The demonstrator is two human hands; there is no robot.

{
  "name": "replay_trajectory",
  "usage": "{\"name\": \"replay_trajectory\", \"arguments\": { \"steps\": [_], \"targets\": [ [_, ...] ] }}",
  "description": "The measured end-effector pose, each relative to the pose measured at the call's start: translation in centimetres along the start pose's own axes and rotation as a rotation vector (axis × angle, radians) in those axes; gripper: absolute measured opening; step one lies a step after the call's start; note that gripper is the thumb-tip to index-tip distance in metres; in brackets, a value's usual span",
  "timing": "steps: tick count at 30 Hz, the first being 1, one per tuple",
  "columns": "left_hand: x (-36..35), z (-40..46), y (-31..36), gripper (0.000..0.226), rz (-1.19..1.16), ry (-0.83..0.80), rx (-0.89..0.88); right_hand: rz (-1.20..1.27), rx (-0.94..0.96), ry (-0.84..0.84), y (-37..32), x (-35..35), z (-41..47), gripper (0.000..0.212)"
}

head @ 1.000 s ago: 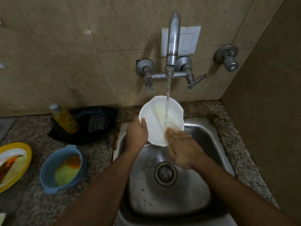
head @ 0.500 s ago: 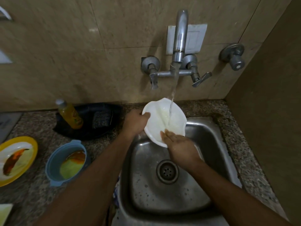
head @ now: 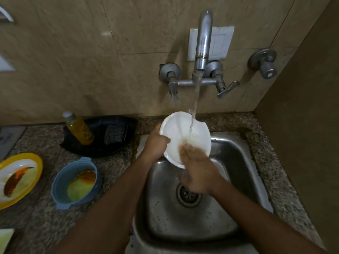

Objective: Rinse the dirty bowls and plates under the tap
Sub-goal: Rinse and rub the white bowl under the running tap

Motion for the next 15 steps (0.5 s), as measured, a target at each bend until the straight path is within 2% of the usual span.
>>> {"name": "replay_trajectory", "arguments": {
  "steps": [3, 5, 7, 10, 12, 13, 15],
  "targets": [
    [0.2, 0.8, 1.5, 0.061, 0.059, -0.07, -0.056, 0.105, 0.069, -0.06, -1.4, -0.9, -1.0, 0.092],
    [0.5, 0.8, 1.5, 0.06, 0.108, -0.106, -0.076, -0.067, 0.11, -0.083, 1.8, -0.6, -1.4, 0.089],
    [-0.1, 0.5, 1.2, 0.061, 0.138, -0.119, -0.075, -0.186, 0.013, -0.081, 4.3, 0.3, -0.7, 0.086],
    [-0.9, 0.9, 1.9, 0.06, 0.094, -0.092, -0.069, 0.01, -0.001, -0.036, 0.0, -0.4, 0.6, 0.091],
    [-0.8, 1.2, 2.1, 0.057, 0.107, -0.11, -0.087, 0.115, 0.078, -0.069, -2.3, -0.9, -0.5, 0.096],
    [-0.6, 1.2, 1.9, 0.056, 0.099, -0.117, -0.074, 0.072, 0.12, -0.097, -1.7, -0.6, -0.9, 0.097],
    [-0.4, 0.9, 1.1, 0.056, 0.098, -0.128, -0.038, -0.103, 0.084, -0.123, 2.2, -0.8, -1.1, 0.089]
  ]
}}
Point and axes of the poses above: each hand's wrist, its own z-axis towards the middle knuckle, its own x-axis out of the back of the hand, y = z × x, the point moved 10 cm from there along z, towards the middle knuckle, and after that the axes turned 14 degrees about y, right-handed, at the moved point
